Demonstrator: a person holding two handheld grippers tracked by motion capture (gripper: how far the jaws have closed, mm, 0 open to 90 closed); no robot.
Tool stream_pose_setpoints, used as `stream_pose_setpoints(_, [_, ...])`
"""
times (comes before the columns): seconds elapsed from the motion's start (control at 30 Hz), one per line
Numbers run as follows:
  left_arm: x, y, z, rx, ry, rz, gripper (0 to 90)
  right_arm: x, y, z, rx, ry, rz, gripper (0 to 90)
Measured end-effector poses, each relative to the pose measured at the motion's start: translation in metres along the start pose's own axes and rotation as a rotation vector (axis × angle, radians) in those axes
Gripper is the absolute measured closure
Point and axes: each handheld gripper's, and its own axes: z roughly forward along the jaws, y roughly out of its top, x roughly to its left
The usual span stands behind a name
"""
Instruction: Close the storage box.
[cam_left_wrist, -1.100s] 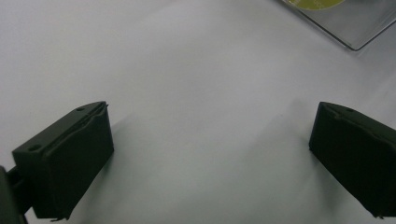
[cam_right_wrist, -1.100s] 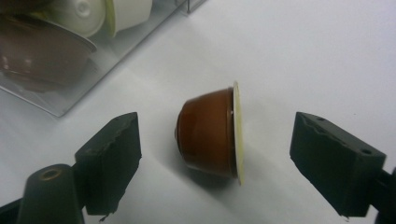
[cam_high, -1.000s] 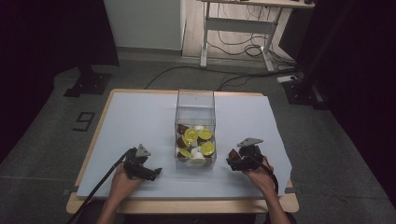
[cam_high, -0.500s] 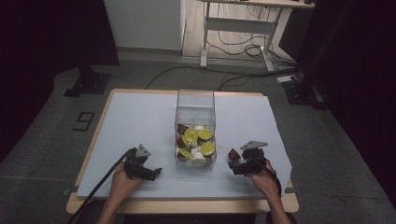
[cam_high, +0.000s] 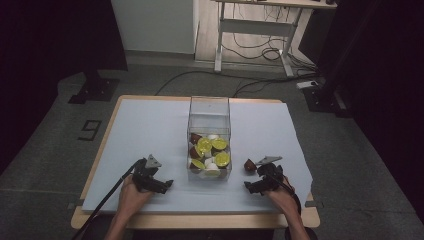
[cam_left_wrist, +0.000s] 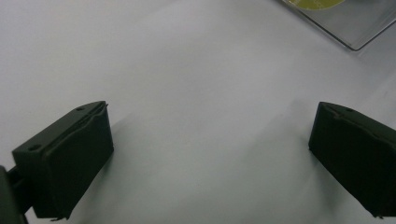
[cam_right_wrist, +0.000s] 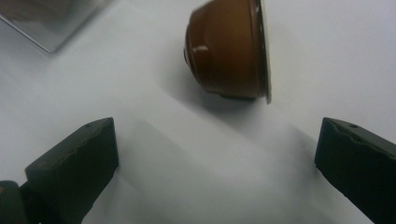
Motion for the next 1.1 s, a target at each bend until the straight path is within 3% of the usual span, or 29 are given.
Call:
stream_pose_setpoints(0.27, [0.000, 0.000, 0.000, 0.001, -0.001, 0.000, 0.0, -0.002, -0.005, 0.002, -0.034, 0.007, 0.008, 0.0])
stream_pose_setpoints(0.8, [0.000, 0.001, 0.000, 0.003, 0.001, -0.001, 0.0, -0.002, -0.003, 0.001, -0.008, 0.009, 0.003, 0.0])
stream_pose_setpoints(0.93, [-0.001, 0.003, -0.002, 0.012, 0.005, 0.001, 0.0, -0.001, -0.001, -0.005, -0.034, 0.004, 0.005, 0.0])
stream_pose_setpoints(1.1, [-0.005, 0.010, -0.011, -0.037, -0.028, -0.005, 0.0, 0.003, 0.004, -0.012, -0.059, 0.004, -0.010, 0.0])
